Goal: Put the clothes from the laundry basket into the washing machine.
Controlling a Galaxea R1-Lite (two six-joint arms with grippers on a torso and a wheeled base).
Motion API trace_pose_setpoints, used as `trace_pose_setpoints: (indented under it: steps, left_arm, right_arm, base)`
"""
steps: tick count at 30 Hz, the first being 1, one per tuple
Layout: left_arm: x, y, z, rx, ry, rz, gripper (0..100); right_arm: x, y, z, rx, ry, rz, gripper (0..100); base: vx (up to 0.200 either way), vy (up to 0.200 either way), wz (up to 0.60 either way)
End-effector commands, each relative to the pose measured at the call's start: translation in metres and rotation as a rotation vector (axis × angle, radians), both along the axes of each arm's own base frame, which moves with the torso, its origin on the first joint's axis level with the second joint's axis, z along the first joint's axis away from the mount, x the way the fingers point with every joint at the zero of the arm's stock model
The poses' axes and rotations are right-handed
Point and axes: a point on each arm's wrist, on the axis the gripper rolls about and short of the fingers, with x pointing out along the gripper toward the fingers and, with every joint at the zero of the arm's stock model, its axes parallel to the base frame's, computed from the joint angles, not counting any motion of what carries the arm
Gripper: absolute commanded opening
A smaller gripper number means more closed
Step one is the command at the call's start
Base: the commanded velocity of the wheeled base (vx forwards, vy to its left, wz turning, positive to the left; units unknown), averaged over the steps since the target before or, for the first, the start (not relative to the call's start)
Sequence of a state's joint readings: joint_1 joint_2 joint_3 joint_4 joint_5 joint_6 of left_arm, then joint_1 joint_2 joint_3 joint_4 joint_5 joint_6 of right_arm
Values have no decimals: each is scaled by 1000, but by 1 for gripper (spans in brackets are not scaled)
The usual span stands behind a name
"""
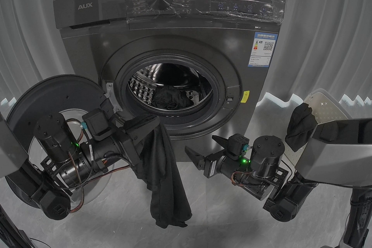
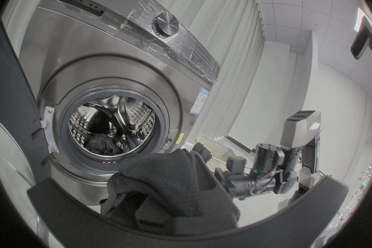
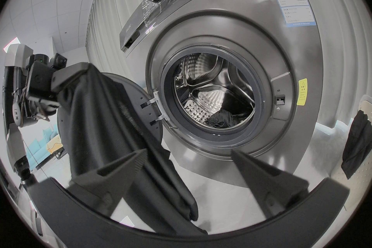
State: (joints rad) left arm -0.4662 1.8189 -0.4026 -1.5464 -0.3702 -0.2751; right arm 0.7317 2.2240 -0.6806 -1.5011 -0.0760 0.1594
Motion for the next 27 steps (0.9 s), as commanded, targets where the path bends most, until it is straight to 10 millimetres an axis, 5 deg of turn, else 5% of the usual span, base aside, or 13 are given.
trace_pose_setpoints:
  steps: [1,9,17,27]
  left_arm:
    - [6,-2,3,-12,-15,28,0]
    - [18,-7,4,-30,-18,125,0]
    - [31,-14,-9,-23,2,269,0]
    - [30,-15,-7,-2,-24,274,0]
  right_arm:
    - [-6,2,-4,-3,4,24,100]
    - [-5,-7,-15,-38,26,-6,100]
    - [-25,-49,-6,-72,78,-96,100]
    - [-35,-39,-4,-64,75,-44,100]
  base:
    - [0,0,0]
    - [0,0,0]
    - [0,0,0]
    - [0,0,0]
